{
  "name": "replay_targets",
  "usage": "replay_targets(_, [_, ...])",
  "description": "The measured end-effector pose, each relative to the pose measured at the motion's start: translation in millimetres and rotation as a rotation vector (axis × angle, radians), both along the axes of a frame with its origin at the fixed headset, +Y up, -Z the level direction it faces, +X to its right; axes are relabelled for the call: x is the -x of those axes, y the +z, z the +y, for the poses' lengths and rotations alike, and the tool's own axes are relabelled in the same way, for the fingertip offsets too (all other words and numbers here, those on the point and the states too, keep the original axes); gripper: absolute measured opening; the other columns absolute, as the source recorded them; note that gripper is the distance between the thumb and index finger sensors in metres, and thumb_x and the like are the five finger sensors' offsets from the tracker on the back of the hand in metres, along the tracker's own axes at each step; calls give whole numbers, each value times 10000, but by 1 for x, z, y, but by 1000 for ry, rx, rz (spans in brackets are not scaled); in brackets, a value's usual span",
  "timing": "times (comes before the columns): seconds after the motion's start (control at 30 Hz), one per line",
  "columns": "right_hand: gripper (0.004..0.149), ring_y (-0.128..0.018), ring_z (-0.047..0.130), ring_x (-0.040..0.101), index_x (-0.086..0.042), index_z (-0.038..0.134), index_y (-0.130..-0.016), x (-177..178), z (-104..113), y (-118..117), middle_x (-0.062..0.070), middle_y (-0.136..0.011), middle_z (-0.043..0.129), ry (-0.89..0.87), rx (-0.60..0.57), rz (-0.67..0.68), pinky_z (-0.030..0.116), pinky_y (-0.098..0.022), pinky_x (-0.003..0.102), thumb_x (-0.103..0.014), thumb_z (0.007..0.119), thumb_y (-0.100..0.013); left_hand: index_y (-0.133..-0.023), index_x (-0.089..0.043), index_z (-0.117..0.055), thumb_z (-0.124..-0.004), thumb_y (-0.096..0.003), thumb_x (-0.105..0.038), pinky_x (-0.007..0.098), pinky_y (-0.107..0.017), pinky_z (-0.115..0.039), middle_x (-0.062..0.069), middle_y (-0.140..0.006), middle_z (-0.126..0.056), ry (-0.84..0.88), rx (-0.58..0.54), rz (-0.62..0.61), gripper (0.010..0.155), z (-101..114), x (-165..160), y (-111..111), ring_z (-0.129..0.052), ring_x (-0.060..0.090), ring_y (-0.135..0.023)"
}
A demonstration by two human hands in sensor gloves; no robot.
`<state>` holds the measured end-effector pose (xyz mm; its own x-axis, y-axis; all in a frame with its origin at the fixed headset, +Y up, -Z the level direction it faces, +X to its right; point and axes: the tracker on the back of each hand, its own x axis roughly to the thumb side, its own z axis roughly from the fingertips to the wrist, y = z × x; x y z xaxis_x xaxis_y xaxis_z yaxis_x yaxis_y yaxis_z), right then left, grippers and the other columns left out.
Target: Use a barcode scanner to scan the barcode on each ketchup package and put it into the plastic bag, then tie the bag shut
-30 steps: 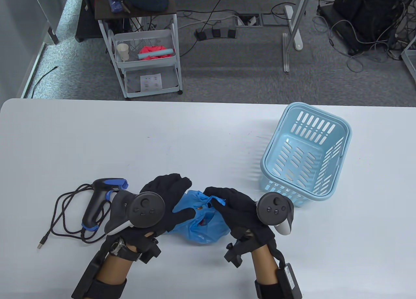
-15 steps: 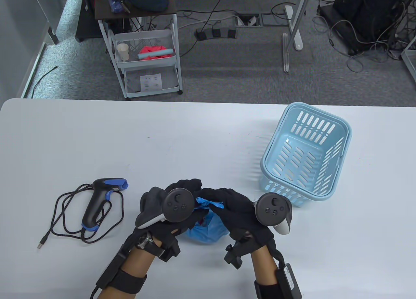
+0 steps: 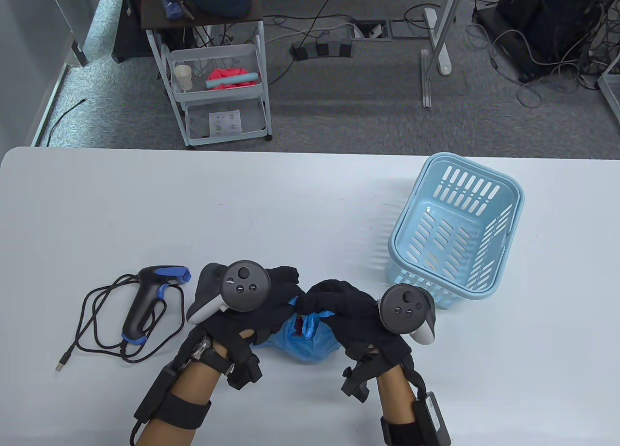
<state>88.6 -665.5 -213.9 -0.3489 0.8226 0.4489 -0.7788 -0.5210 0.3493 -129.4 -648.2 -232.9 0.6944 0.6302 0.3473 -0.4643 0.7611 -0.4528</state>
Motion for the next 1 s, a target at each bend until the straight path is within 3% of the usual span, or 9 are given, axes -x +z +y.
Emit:
replay_targets(0.2, [355, -857, 676, 447, -264, 826, -869, 3, 3, 4, 190, -947, 723, 68, -106, -88, 540, -692, 641, -151, 679, -566, -893, -141, -835, -704, -526, -381, 633, -757, -563, 89, -1151, -539, 95, 69, -53, 458, -1, 5, -2, -617, 443, -1064])
replay_targets(0.37, [357, -856, 682, 438, -280, 808, -883, 7, 3, 7, 178, -947, 725, 114, -163, -142, 546, -693, 634, -165, 677, -571, -957, -72, -779, -762, -461, -594, 641, -757, -557, 111, -1164, -508, 148, 83, -71, 721, -3, 6, -2, -591, 470, -1071])
replay_targets(0.47, [361, -851, 686, 434, -275, 795, -899, 10, 3, 8, 176, -941, 730, 132, -183, -166, 554, -689, 630, -176, 678, -572, -908, -69, -807, -834, -417, -585, 634, -741, -592, 107, -1142, -559, 130, 29, -17, 713, -3, 3, 0, -648, 463, -1046])
replay_targets(0.6, [367, -835, 710, 427, -251, 773, -926, 10, 3, 9, 169, -925, 750, 110, -173, -167, 576, -678, 623, -215, 702, -568, -770, -106, -877, -867, -437, -419, 604, -715, -649, 73, -1088, -648, 96, -61, 71, 457, -3, -2, 2, -739, 436, -991])
replay_targets(0.87, [370, -776, 787, 409, -196, 768, -915, -2, 3, 6, 143, -857, 834, -59, -112, -195, 642, -636, 601, -258, 755, -550, -738, -132, -879, -867, -430, -438, 590, -712, -662, 42, -1065, -688, -130, -260, 88, 435, 3, -18, 9, -774, 406, -973])
replay_targets(1.0, [372, -772, 797, 400, -189, 766, -908, -3, 3, 5, 136, -847, 842, -58, -116, -177, 651, -635, 594, -247, 775, -541, -702, -156, -894, -838, -429, -486, 577, -704, -675, 24, -1039, -723, -303, -419, 137, 432, 7, -27, 12, -805, 389, -948])
